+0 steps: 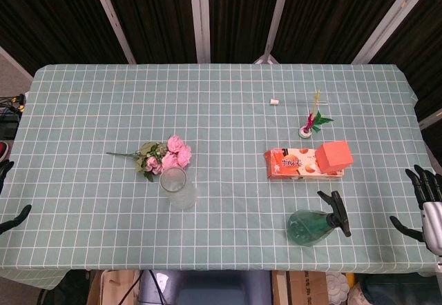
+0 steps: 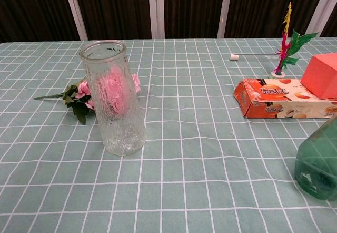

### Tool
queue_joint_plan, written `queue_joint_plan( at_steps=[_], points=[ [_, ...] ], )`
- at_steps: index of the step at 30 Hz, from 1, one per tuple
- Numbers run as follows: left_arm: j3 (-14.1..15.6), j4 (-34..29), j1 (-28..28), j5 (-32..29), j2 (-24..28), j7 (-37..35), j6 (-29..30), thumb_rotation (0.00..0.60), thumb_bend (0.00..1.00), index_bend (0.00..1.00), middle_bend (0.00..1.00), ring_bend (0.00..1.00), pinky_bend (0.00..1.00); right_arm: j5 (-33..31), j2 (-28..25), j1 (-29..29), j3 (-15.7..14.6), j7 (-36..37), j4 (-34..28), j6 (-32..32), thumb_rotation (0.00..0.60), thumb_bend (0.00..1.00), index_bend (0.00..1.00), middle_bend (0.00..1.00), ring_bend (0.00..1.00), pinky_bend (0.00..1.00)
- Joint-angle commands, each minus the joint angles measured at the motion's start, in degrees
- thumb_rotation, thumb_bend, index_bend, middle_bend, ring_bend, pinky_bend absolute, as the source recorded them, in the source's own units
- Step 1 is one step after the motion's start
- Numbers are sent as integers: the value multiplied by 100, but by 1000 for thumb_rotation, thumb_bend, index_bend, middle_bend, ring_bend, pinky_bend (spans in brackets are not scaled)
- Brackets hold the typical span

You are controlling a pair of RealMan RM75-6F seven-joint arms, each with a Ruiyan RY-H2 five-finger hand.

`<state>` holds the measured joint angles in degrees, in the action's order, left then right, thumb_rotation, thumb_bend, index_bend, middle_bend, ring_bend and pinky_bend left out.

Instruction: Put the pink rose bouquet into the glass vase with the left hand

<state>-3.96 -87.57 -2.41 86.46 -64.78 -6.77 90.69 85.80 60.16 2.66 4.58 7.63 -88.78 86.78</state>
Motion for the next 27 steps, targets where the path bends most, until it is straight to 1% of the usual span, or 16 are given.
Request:
queue_joint_plan(
  at_steps=[1,11,16,27],
  points=[
    [0,0,-12,-1,-11,20,-20,600,330,85,55,0,0,-7,0,0,-3,-5,6,-11,600,209,57,46,24,0],
    [26,-24,4,44,-1,49,8,600,330,85,54,0,0,23,-14,-14,-11,-6,-27,20,600,209,57,46,24,0],
    [-24,-3,-21,-77,-3,42,-72,600,330,84,54,0,0,-32,-5,13,-2,-34,-18,-57,600,209,57,46,24,0],
    [-28,-66,-61,-121,61,6,-192,600,327,63,54,0,0,31,-78,14,-90,-20,-88,-147,600,209,57,46,24,0]
  ],
)
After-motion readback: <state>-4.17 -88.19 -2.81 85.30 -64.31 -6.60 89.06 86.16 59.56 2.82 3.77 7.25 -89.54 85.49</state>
